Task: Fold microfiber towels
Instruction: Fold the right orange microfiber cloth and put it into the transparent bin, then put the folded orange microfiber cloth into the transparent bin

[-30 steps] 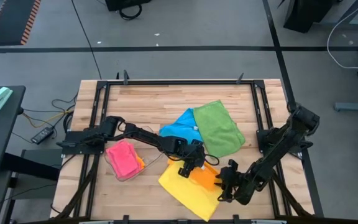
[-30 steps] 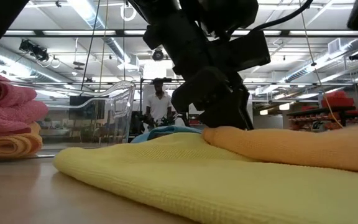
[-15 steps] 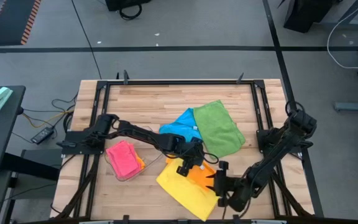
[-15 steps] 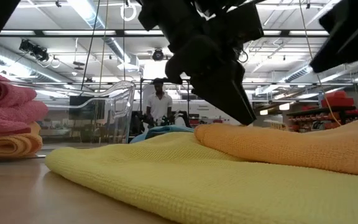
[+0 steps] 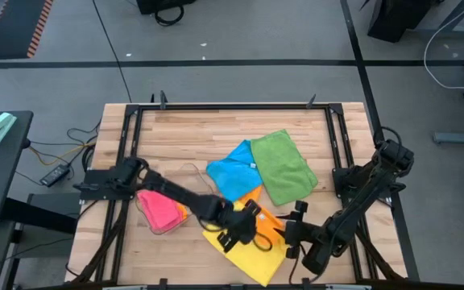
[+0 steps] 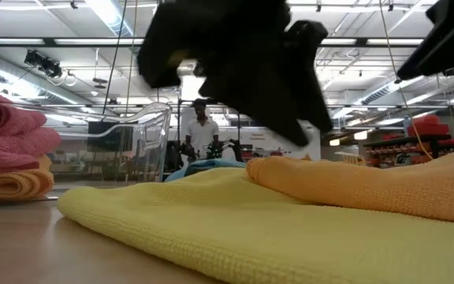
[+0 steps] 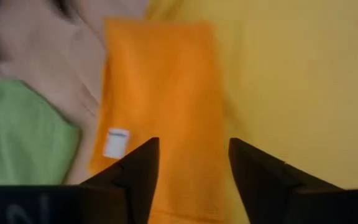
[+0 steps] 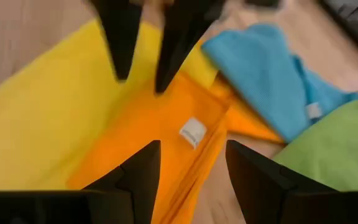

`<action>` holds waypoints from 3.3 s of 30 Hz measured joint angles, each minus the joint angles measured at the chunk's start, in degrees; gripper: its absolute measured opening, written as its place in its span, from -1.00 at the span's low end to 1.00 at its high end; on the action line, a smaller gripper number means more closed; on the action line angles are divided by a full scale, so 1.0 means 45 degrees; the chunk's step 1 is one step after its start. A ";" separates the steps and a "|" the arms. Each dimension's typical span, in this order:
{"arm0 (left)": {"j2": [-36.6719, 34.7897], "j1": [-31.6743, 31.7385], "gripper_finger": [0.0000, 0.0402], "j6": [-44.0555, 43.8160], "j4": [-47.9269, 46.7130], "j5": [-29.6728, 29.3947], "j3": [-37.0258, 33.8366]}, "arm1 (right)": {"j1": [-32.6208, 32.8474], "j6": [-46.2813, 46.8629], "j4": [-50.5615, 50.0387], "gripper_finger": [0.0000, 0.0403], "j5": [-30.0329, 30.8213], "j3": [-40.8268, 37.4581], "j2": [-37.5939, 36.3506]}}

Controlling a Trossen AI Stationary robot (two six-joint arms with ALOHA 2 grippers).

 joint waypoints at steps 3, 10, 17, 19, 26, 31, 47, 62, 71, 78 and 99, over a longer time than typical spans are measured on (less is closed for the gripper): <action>0.0393 -0.0570 0.23 0.0754 0.0050 -0.1480 -0.0010 | 0.0060 0.0374 0.0034 -0.05 0.0558 0.0000 0.0028; 0.1365 -0.1384 0.47 0.2663 0.0925 -0.5666 -0.0010 | -0.0098 0.0561 0.0385 -0.06 0.0690 0.0000 0.0034; 0.1627 -0.1350 0.34 0.2643 0.1531 -0.6897 -0.0005 | -0.0122 0.0561 0.0661 -0.06 0.0646 0.0000 0.0034; 0.1627 -0.1281 0.26 0.2678 0.1650 -0.7039 -0.0005 | -0.0122 0.0564 0.0755 -0.06 0.0625 0.0000 0.0034; 0.1627 -0.1193 -0.14 0.2549 0.1635 -0.7039 -0.0005 | -0.0122 0.0333 0.0993 -0.06 0.0571 -0.0005 0.0039; 0.1627 -0.1129 -0.59 0.2074 0.1531 -0.6360 -0.0005 | -0.0131 0.0314 0.1533 -0.06 -0.0030 -0.0005 0.0094; 0.0995 0.0206 -0.94 -0.1872 -0.3034 -0.1804 0.2357 | -0.1035 -0.0964 0.1863 0.11 -0.0597 0.2088 0.2481; 0.0990 0.0544 -0.93 -0.3919 -0.5048 -0.0956 0.3618 | -0.1562 0.0127 0.0248 0.19 -0.1233 0.2503 0.2694; 0.0955 0.0874 -0.81 -0.4735 -0.5456 -0.0521 0.3618 | -0.1876 0.1061 -0.0333 -0.14 -0.1923 0.2116 0.2803; 0.0927 0.0693 -0.74 -0.4020 -0.5349 -0.0543 0.3618 | -0.1831 0.1104 -0.0630 -0.72 -0.1902 0.2113 0.2670; 0.0777 0.0234 0.32 -0.2329 -0.2419 -0.0900 0.3618 | -0.1428 0.2000 -0.1223 -0.92 -0.2441 0.2113 0.1203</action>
